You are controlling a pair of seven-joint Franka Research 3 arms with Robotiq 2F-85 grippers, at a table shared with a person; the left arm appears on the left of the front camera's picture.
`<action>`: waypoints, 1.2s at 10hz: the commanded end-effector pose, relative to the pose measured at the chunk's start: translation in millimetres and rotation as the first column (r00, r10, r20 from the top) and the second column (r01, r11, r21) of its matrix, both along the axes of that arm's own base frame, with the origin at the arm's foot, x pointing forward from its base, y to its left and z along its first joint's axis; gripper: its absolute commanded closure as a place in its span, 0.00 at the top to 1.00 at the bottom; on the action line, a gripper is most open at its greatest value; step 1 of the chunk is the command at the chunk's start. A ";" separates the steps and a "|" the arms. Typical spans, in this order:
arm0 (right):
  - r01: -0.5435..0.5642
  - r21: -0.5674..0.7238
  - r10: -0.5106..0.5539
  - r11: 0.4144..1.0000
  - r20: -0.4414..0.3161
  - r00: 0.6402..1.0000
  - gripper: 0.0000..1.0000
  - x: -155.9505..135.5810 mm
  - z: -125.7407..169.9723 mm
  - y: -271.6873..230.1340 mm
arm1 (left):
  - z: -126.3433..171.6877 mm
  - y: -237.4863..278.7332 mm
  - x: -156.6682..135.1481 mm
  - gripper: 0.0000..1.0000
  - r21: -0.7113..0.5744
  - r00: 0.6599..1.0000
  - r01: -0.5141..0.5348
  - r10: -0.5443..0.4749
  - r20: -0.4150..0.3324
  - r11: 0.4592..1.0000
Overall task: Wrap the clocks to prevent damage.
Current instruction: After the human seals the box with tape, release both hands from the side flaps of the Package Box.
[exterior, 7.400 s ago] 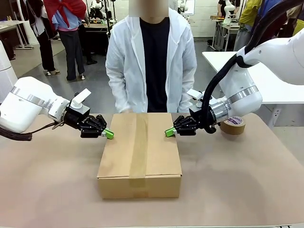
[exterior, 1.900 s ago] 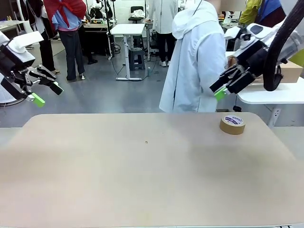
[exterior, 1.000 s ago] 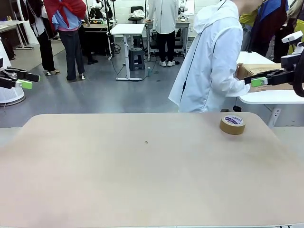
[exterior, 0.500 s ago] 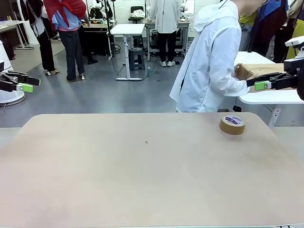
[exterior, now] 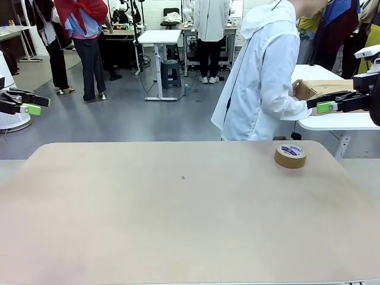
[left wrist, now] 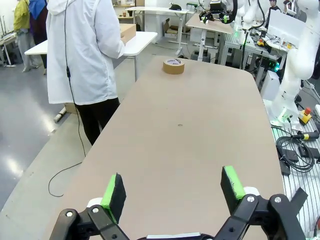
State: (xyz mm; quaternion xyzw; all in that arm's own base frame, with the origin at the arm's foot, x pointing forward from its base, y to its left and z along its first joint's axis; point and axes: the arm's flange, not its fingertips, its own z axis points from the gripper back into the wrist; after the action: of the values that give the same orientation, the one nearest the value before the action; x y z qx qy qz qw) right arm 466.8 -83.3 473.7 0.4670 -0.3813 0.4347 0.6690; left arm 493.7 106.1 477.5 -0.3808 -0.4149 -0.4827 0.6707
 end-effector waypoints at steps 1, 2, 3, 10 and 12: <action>0.013 -0.006 -0.013 1.000 -0.009 1.000 1.00 1.2 2.1 1.2 | 3.1 -0.4 -1.4 1.00 -0.001 1.000 -0.005 0.005 0.008 1.000; 0.013 -0.006 -0.013 1.000 -0.009 1.000 1.00 1.2 2.1 1.2 | 3.1 -0.4 -1.4 1.00 -0.001 1.000 -0.005 0.005 0.008 1.000; 0.013 -0.006 -0.013 1.000 -0.009 1.000 1.00 1.2 2.1 1.2 | 3.1 -0.4 -1.4 1.00 -0.001 1.000 -0.005 0.005 0.008 1.000; 0.013 -0.006 -0.013 1.000 -0.009 1.000 1.00 1.2 2.1 1.2 | 3.1 -0.4 -1.4 1.00 -0.001 1.000 -0.005 0.005 0.008 1.000; 0.013 -0.006 -0.013 1.000 -0.009 1.000 1.00 1.2 2.1 1.2 | 3.1 -0.4 -1.4 1.00 -0.001 1.000 -0.005 0.005 0.008 1.000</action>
State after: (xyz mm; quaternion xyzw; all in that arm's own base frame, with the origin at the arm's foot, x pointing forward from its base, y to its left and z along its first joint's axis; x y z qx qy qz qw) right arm 466.7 -83.4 473.7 0.4670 -0.3813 0.4345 0.6691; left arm 493.7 106.1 477.6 -0.3808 -0.4149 -0.4827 0.6707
